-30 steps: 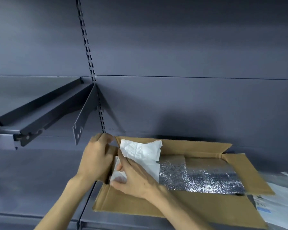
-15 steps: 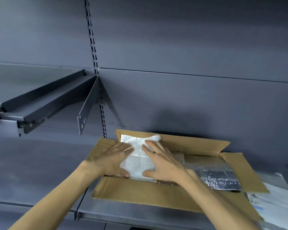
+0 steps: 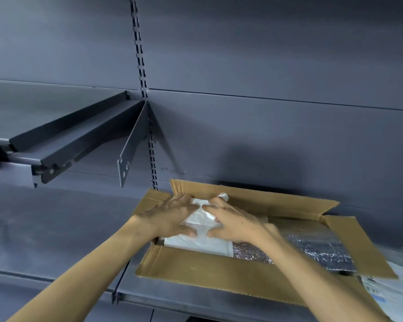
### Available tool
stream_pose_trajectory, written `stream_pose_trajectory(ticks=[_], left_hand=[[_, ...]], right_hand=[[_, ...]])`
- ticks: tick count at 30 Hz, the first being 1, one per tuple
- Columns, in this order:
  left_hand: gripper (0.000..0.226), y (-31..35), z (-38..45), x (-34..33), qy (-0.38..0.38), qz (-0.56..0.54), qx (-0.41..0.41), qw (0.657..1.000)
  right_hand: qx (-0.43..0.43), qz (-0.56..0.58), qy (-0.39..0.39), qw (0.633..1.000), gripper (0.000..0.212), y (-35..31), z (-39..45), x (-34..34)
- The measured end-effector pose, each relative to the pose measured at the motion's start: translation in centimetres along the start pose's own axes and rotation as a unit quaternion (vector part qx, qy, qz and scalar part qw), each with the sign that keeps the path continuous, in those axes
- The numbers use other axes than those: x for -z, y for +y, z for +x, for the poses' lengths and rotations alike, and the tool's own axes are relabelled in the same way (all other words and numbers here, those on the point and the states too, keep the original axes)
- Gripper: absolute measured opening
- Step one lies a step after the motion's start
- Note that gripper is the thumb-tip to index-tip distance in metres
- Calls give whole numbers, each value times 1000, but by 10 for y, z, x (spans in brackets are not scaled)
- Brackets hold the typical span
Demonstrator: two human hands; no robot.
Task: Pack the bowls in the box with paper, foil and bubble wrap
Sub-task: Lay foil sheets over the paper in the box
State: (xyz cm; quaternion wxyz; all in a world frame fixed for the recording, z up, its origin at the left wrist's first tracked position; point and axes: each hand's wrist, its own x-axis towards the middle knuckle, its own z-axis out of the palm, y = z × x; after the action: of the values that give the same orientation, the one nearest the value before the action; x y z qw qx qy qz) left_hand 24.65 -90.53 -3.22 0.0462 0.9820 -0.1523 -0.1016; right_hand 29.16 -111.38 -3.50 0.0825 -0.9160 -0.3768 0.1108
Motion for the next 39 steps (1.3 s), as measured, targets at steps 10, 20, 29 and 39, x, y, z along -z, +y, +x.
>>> stream_pose_trajectory(ticks=[10, 20, 29, 39], left_hand=[[109, -3, 3, 7, -89, -47, 6, 995], [116, 6, 11, -22, -52, 67, 12, 996], [117, 10, 7, -18, -74, 62, 36, 995], [124, 14, -12, 19, -152, 57, 84, 983]], right_hand=[[-35, -137, -85, 986, 106, 9, 7, -11], [-79, -145, -98, 981, 120, 1, 20, -26], [-117, -115, -124, 979, 124, -7, 9, -18], [-19, 88, -2, 996, 111, 26, -40, 16]])
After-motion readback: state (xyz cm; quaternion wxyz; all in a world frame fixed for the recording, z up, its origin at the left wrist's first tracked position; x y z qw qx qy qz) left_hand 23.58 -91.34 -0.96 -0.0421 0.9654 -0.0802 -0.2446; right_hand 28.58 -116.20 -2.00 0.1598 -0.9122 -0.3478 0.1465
